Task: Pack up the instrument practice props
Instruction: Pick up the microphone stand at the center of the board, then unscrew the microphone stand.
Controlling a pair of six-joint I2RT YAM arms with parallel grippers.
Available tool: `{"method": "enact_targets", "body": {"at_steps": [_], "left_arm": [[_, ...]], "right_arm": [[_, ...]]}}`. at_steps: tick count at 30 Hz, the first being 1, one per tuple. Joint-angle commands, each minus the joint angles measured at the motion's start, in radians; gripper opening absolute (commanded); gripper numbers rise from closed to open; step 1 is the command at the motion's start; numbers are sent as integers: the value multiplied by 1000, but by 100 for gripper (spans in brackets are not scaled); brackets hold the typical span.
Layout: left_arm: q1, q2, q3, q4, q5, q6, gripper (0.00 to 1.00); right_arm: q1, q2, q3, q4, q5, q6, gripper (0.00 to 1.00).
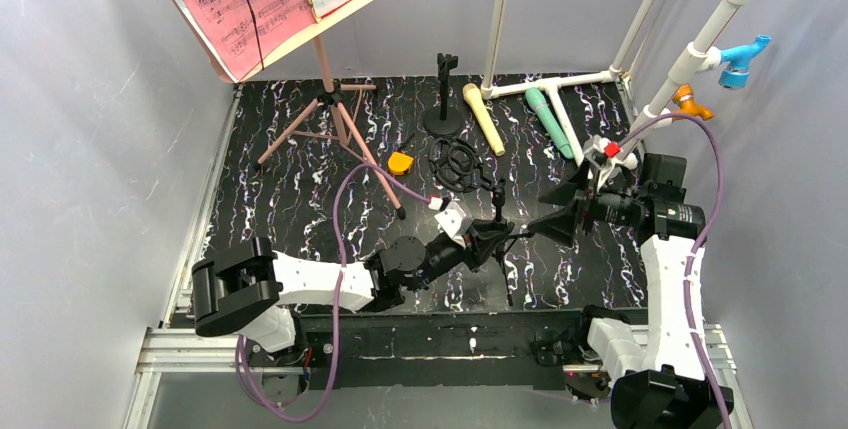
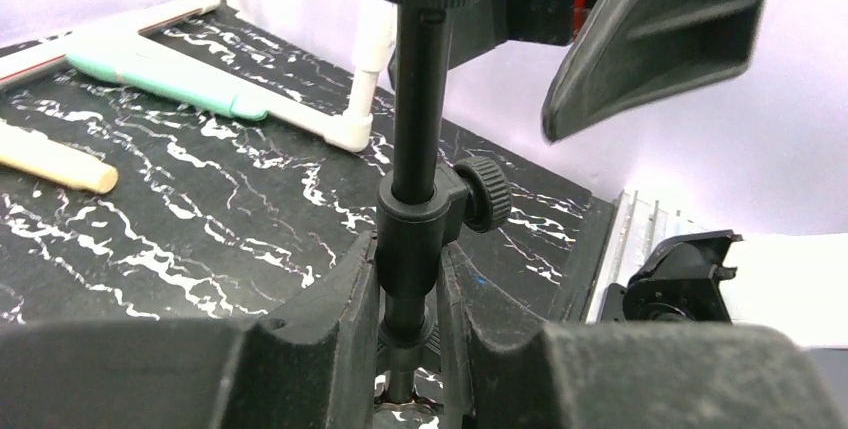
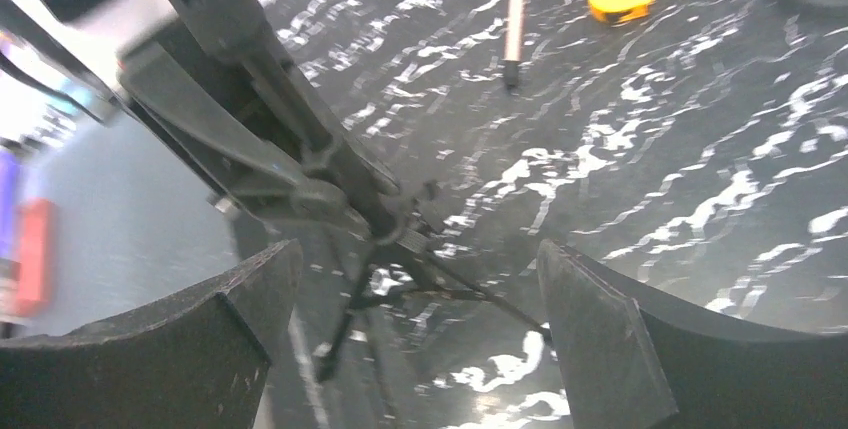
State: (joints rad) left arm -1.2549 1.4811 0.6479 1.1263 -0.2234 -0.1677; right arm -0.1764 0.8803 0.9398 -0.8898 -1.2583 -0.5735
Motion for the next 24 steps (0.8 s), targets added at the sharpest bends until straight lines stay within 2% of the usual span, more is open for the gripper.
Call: {"method": "enact_targets", "body": {"at_steps": [1, 7, 13, 16, 24], "left_arm": [[-39, -15, 61, 37, -220, 11, 0], [-67, 14, 116, 36, -275, 29, 0], [-88, 41, 157, 36, -278, 36, 0], [-98, 58, 174, 37, -280, 39, 0], [-122, 94, 200, 36, -316, 63, 0]], "right_arm": [[2, 32, 52, 42, -102, 359, 95], [28, 23, 26, 85, -143, 548, 92], [69, -30, -103, 293, -101, 794, 85], [82, -41, -136, 344, -92, 844, 81], [88, -35, -119, 347, -90, 853, 69]]}}
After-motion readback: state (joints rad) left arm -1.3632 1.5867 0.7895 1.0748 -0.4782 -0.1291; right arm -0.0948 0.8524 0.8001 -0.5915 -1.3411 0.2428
